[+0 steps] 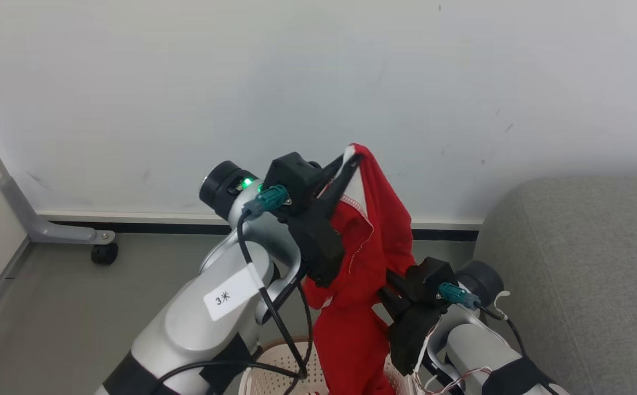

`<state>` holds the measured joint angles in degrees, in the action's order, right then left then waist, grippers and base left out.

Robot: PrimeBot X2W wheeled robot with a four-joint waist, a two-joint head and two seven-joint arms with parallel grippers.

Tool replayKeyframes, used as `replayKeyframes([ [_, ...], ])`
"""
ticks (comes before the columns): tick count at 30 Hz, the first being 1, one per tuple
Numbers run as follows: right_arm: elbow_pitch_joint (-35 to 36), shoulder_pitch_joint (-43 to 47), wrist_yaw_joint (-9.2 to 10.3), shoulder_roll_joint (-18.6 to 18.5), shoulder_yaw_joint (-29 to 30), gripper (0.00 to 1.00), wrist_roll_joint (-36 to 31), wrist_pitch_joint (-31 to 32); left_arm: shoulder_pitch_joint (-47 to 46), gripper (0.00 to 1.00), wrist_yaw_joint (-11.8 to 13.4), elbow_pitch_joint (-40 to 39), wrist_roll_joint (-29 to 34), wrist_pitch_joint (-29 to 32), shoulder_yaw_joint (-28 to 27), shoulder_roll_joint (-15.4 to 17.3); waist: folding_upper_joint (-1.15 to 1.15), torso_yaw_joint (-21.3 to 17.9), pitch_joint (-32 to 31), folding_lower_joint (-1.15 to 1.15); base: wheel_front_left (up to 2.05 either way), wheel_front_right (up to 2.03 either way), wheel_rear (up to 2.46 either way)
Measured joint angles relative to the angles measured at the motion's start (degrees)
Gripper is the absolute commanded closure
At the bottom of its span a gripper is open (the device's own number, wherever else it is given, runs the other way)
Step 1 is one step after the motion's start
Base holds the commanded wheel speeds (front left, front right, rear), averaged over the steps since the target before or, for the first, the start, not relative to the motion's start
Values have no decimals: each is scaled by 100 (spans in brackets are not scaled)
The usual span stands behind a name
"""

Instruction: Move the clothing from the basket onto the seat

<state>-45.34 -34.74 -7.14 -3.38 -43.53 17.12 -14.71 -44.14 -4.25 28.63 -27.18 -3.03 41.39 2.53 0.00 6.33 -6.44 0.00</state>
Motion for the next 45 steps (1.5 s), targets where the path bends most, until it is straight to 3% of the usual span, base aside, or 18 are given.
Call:
replayKeyframes([
  [7,-110,-20,0,1,20,100,158,1,233,97,124,141,-85,40,-199,257,0,-160,49,0,0,0,0],
  [8,-133,-23,0,1,47,100,158,1,281,69,131,165,-111,38,-222,288,0,-190,55,0,0,0,0],
  [9,-142,-23,0,-2,67,100,160,0,336,59,140,174,-121,33,-245,326,0,-223,61,0,0,0,0],
  [11,-140,-25,0,-4,104,100,183,1,454,0,176,185,-151,-19,-288,390,0,-293,70,0,0,0,0],
  [27,325,-65,16,-835,681,100,233,1,1656,0,332,76,-261,-623,-407,605,0,-1044,102,0,0,0,0],
  [36,1020,429,244,-1461,899,100,132,1,2360,0,380,-156,-370,-902,-268,458,0,-1584,99,0,0,0,0],
  [45,1823,763,378,-1804,1036,100,47,0,2713,0,433,-355,-377,-983,-175,358,0,-2151,120,0,0,0,0],
])
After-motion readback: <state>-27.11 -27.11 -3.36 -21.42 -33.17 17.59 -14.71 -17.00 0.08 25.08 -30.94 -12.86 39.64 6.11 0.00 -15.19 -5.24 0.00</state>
